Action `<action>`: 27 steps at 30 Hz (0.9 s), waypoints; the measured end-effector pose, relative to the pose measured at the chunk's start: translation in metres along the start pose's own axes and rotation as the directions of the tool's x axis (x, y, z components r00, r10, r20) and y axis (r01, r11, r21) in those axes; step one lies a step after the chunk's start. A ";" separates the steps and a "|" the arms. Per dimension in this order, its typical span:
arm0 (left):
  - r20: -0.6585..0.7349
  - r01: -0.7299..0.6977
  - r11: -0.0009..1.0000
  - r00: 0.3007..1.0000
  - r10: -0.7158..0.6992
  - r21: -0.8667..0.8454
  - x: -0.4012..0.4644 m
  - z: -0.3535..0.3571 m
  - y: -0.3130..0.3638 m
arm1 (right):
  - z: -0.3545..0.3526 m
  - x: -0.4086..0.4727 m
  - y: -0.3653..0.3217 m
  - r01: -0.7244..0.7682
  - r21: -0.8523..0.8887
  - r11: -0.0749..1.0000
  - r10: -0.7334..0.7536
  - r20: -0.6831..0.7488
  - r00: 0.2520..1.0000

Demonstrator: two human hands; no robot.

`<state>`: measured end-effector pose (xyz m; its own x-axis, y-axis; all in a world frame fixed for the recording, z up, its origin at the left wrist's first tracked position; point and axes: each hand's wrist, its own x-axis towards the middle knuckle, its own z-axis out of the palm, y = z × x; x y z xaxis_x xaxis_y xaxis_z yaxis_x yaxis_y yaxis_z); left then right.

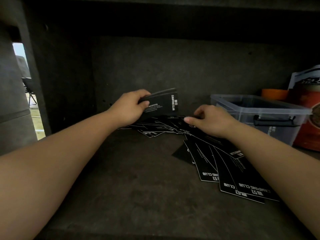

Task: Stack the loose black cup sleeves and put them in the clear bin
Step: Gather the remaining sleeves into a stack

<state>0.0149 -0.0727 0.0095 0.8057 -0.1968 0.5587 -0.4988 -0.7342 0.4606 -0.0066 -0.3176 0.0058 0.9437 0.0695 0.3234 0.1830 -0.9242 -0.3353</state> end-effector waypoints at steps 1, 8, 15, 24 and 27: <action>0.020 0.035 0.999 0.999 -0.036 0.035 0.001 -0.003 -0.004 | -0.003 -0.002 0.001 -0.023 -0.098 0.995 0.030 0.068 0.997; 0.256 0.067 0.940 0.953 -0.159 0.334 0.001 -0.006 -0.024 | -0.006 -0.009 -0.006 -0.060 -0.308 0.949 0.130 0.213 0.968; 0.204 0.101 0.947 0.964 -0.169 0.306 0.002 -0.005 -0.025 | -0.005 -0.005 -0.012 0.151 0.332 0.931 -0.052 -0.290 0.956; 0.227 0.115 0.956 0.957 -0.179 0.271 0.001 -0.006 -0.025 | -0.001 -0.007 -0.011 0.254 0.434 0.865 -0.212 -0.143 0.967; 0.245 0.101 0.955 0.954 -0.173 0.280 0.001 -0.007 -0.024 | -0.001 -0.004 -0.011 0.246 0.367 0.897 -0.228 -0.093 0.969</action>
<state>0.0253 -0.0505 0.0042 0.9332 -0.2198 0.2843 -0.3049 -0.9030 0.3028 -0.0123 -0.3084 0.0094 0.8474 0.2431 0.4720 0.4975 -0.6741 -0.5460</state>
